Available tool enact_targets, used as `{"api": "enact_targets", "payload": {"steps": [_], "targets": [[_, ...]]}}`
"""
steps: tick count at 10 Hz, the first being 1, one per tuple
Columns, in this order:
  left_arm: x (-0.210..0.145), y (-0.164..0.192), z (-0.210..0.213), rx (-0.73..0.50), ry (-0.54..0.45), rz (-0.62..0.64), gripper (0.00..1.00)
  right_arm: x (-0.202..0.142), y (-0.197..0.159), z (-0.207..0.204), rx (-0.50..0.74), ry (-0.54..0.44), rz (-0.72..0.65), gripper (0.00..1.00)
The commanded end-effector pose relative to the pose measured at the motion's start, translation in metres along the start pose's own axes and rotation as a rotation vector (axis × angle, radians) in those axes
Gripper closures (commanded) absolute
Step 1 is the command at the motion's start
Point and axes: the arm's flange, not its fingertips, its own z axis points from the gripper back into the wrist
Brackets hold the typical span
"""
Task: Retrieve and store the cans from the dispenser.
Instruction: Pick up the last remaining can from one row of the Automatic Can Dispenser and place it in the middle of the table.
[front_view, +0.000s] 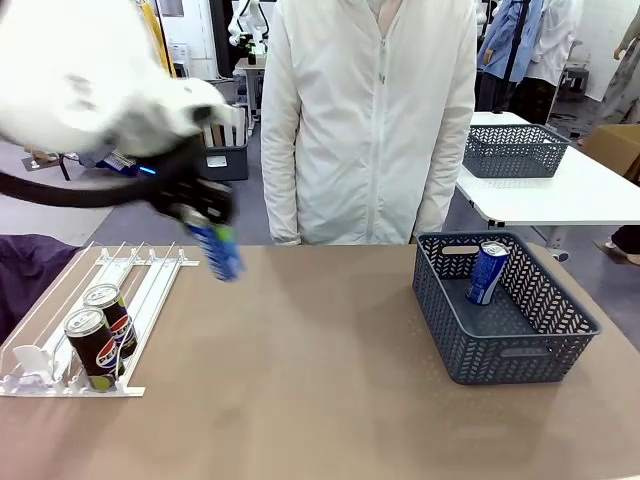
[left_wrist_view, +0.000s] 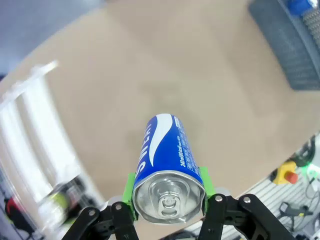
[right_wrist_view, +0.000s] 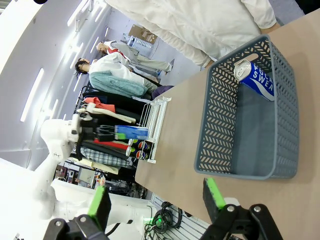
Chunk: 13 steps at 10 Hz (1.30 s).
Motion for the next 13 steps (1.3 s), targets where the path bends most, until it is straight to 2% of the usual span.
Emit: {"api": "enact_targets", "payload": {"steps": [1,2,3,5,6,13], "targets": [[0.029,-0.031,-0.039,-0.002,0.036,-0.095,1.00,0.003,0.001,-0.001,0.021,-0.021,0.018,0.00],[0.027,-0.058,-0.067,0.006,0.050,-0.136,1.00,0.003,0.001,-0.001,0.021,-0.021,0.018,0.00],[0.022,-0.071,-0.083,0.016,0.056,-0.161,1.00,0.003,0.001,-0.001,0.021,-0.021,0.018,0.00],[0.016,-0.079,-0.107,0.022,0.100,-0.188,1.00,0.003,0.001,-0.001,0.021,-0.021,0.018,0.00],[0.012,-0.079,-0.117,-0.017,0.158,-0.197,1.00,0.003,0.001,-0.001,0.021,-0.021,0.018,0.00],[0.013,-0.084,-0.132,0.005,0.199,-0.209,1.00,0.003,0.001,-0.001,0.021,-0.021,0.018,0.00]]}}
